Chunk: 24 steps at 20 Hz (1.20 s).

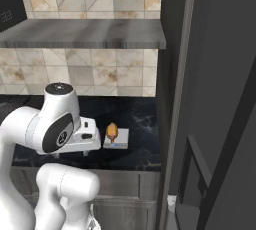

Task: Take the chicken drumstick from the fridge and place it on the digital scale on the counter by the fridge. Wait a few seconds for a reading, then move it to the plate on the dining counter.

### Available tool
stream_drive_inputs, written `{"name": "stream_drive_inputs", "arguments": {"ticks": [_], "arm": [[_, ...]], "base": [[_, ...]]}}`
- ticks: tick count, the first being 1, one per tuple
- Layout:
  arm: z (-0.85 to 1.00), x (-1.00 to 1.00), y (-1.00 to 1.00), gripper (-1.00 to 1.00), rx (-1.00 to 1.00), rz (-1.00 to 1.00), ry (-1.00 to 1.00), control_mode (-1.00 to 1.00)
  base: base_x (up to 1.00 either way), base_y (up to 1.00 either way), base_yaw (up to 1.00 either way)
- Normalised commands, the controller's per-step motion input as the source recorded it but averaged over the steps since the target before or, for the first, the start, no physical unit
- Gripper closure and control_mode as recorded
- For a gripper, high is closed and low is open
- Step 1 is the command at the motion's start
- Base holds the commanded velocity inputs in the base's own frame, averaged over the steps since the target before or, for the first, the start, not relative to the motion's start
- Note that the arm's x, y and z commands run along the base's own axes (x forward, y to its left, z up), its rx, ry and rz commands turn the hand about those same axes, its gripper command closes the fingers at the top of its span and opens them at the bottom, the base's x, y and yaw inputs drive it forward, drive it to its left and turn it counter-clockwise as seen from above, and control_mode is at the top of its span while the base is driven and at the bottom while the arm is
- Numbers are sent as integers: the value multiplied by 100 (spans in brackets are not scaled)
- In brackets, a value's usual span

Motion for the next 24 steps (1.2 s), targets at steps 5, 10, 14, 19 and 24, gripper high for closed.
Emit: {"name": "stream_drive_inputs", "arguments": {"ticks": [5, 10, 14, 19, 24], "arm": [[0, 0, 0, -100, 0, 0, 0, -100], [0, 0, 0, -100, 0, 0, 0, -100], [0, 0, 0, -100, 0, 0, 0, -100], [0, 0, 0, -100, 0, 0, 0, -100], [0, 0, 0, -100, 0, 0, 0, -100]], "base": [[0, 0, 0], [0, 0, 0], [0, 0, 0], [0, 0, 0], [0, 0, 0]]}}
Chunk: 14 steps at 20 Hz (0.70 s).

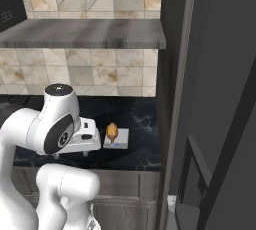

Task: Take the chicken drumstick from the fridge and place it on the digital scale on the counter by the fridge. Wait a few seconds for a reading, then move it to the plate on the dining counter.

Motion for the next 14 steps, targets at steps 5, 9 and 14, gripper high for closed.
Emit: {"name": "stream_drive_inputs", "arguments": {"ticks": [5, 9, 14], "arm": [[0, 0, 0, -100, 0, 0, 0, -100], [0, 0, 0, -100, 0, 0, 0, -100], [0, 0, 0, -100, 0, 0, 0, -100]], "base": [[0, 0, 0], [0, 0, 0], [0, 0, 0]]}}
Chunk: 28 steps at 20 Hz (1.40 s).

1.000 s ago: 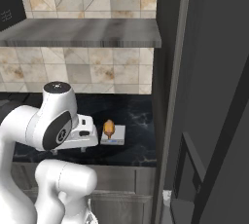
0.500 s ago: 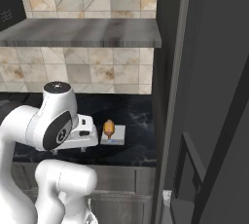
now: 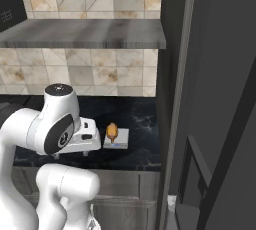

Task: Take the chicken drumstick from the fridge and place it on the digital scale on the counter by the fridge. Wait a few seconds for a reading, then move it to the plate on the dining counter.

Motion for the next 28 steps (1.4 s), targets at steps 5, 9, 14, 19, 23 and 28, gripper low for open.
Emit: {"name": "stream_drive_inputs", "arguments": {"ticks": [5, 9, 14, 19, 23, 28], "arm": [[0, 2, 0, -100, 0, 0, 0, -100], [0, 2, 0, -100, 0, 0, 0, -100], [0, 0, 0, -100, 0, 0, 0, -100], [0, -1, 0, -100, 0, 0, 0, -100], [0, -9, 0, -100, 0, 0, 0, -100], [0, -14, 0, -100, 0, 0, 0, -100]], "base": [[0, 0, 0], [0, 0, 0], [0, 0, 0], [0, 0, 0], [0, 0, 0], [0, 0, 0]]}}
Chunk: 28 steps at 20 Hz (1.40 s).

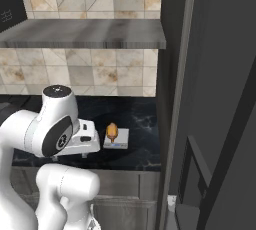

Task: Take the chicken drumstick from the fridge and place it on the digital scale on the counter by the fridge. Wait a few seconds for a reading, then move it to the plate on the dining counter.

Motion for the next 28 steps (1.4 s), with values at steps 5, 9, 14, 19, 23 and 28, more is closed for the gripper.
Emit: {"name": "stream_drive_inputs", "arguments": {"ticks": [5, 9, 14, 19, 23, 28], "arm": [[0, -7, 0, -100, 0, 0, 0, -100], [0, 21, 0, -100, 0, 0, 0, -100], [0, 49, 0, -100, 0, 0, 0, -100], [0, 8, 0, -100, 0, 0, 0, -100], [0, 0, 0, -100, 0, 0, 0, -100], [0, 0, 0, -100, 0, 0, 0, -100]], "base": [[0, 0, 0], [0, 0, 0], [0, 0, 0], [0, 0, 0], [0, 0, 0], [0, 0, 0]]}}
